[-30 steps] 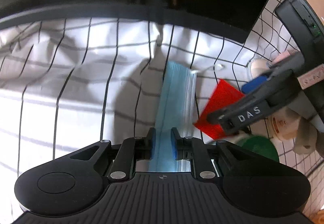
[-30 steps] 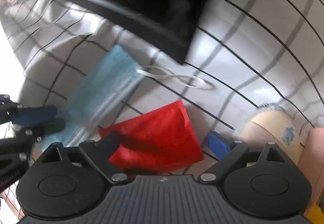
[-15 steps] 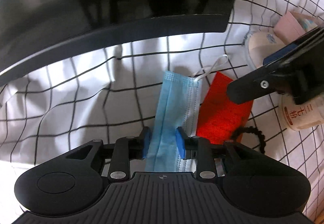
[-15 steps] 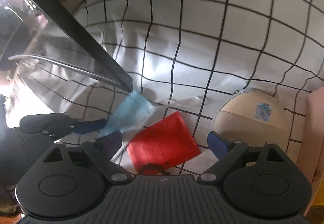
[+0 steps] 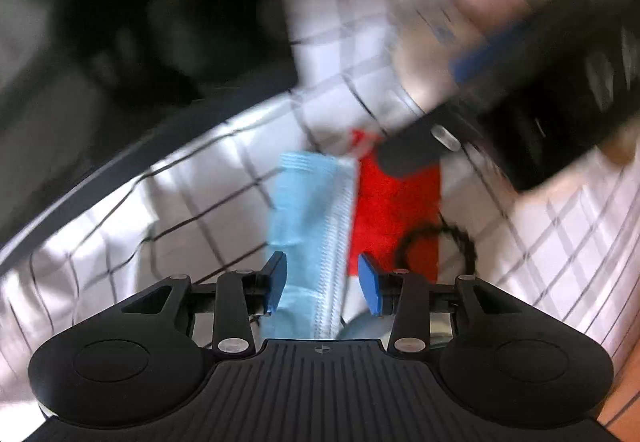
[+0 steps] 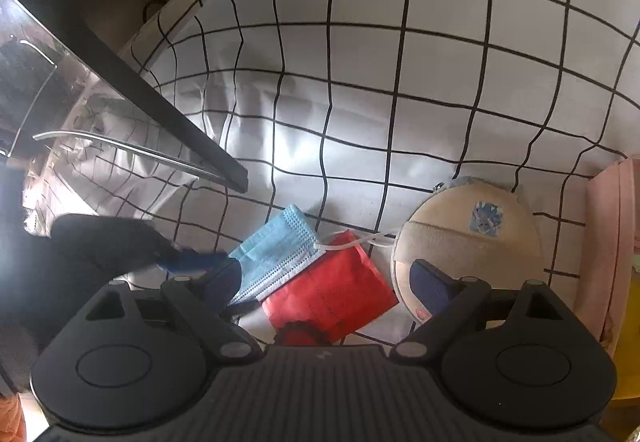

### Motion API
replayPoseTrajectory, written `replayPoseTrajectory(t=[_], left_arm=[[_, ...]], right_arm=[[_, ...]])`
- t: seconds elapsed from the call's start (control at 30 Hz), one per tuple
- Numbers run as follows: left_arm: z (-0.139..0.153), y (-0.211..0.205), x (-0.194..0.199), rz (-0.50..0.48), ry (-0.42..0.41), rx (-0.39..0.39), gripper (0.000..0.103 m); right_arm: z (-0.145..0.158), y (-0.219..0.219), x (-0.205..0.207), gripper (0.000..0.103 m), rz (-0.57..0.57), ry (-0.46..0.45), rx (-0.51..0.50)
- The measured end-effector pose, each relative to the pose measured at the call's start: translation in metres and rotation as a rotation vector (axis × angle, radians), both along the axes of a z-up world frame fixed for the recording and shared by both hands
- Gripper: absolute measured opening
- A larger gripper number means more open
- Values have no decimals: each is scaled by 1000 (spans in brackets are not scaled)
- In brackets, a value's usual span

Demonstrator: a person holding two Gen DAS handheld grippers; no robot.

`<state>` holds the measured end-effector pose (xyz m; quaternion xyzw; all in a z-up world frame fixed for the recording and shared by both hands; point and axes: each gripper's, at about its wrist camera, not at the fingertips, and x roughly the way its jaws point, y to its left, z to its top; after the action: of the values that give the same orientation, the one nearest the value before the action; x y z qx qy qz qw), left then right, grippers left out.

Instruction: Organize soft objects

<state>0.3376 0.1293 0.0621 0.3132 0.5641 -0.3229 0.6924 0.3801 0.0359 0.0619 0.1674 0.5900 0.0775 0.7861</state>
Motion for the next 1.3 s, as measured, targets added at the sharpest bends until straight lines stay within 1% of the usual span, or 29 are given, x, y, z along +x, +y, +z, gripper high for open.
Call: replayPoseTrajectory(t=[0.03, 0.07, 0.1, 0.13, 0.2, 0.33, 0.43, 0.53, 0.6, 0.63, 0.67, 0.73, 0.83, 0.87, 0.93, 0.97, 1.0, 1.03, 1.07, 1.1, 1.13, 1.23, 1.3], left_arm=[[-5, -6, -3, -36, 1, 39, 44], [-10, -10, -4, -51, 1, 66, 44], [-12, -11, -3, -52, -4, 77, 44], [-13, -12, 0, -41, -10, 82, 47], [-12, -11, 6, -5, -37, 82, 47], [-9, -2, 12, 27, -101, 107, 53], [-8, 7, 13, 59, -103, 91, 53], [-5, 29, 17, 102, -91, 66, 54], [-4, 37, 22, 129, -76, 50, 58], [-4, 40, 25, 141, -73, 47, 62], [-9, 39, 30, 149, -71, 45, 65], [-10, 39, 32, 175, -65, 35, 67], [-7, 57, 42, 244, -26, -22, 66], [-7, 63, 47, 254, -20, -56, 69], [-7, 66, 41, 236, -51, -67, 72], [-7, 66, 36, 227, -71, -72, 68], [-6, 67, 34, 235, -77, -85, 67], [-4, 69, 33, 239, -87, -92, 55], [-1, 72, 32, 247, -102, -106, 21], [1, 78, 31, 264, -103, -118, 4], [2, 84, 31, 293, -98, -141, 9], [4, 104, 23, 332, -122, -199, 9], [12, 119, 13, 355, -150, -244, 9]], right_arm=[[1, -2, -1, 92, -1, 1, 6], [2, -4, -2, 91, -5, 4, 3], [1, -7, -3, 89, -13, 8, -7], [0, -10, -3, 89, -18, 9, 1], [-1, -14, -4, 89, -24, 14, 13], [-3, -13, -4, 89, -24, 16, 23], [-1, -10, -3, 89, -12, 8, 21], [1, -6, -3, 89, -2, 2, 21], [1, -5, -3, 89, 2, 1, 23], [0, -5, -2, 89, 2, 1, 25], [0, -4, -2, 89, 2, 0, 25], [1, -5, -2, 89, 1, -5, 22], [3, -5, -3, 89, 5, -16, 20], [5, -5, -4, 89, 7, -20, 20], [8, -4, -6, 89, 16, -32, 17], [11, -3, -7, 89, 22, -39, 13], [13, -2, -7, 89, 27, -44, 9], [15, 0, -8, 89, 34, -49, 4], [17, 1, -9, 89, 39, -52, 3], [19, 2, -10, 89, 44, -53, 6], [20, 4, -11, 89, 44, -52, 15], [18, 5, -14, 89, 12, -11, 55], [11, 10, -13, 89, 19, 56, 88]])
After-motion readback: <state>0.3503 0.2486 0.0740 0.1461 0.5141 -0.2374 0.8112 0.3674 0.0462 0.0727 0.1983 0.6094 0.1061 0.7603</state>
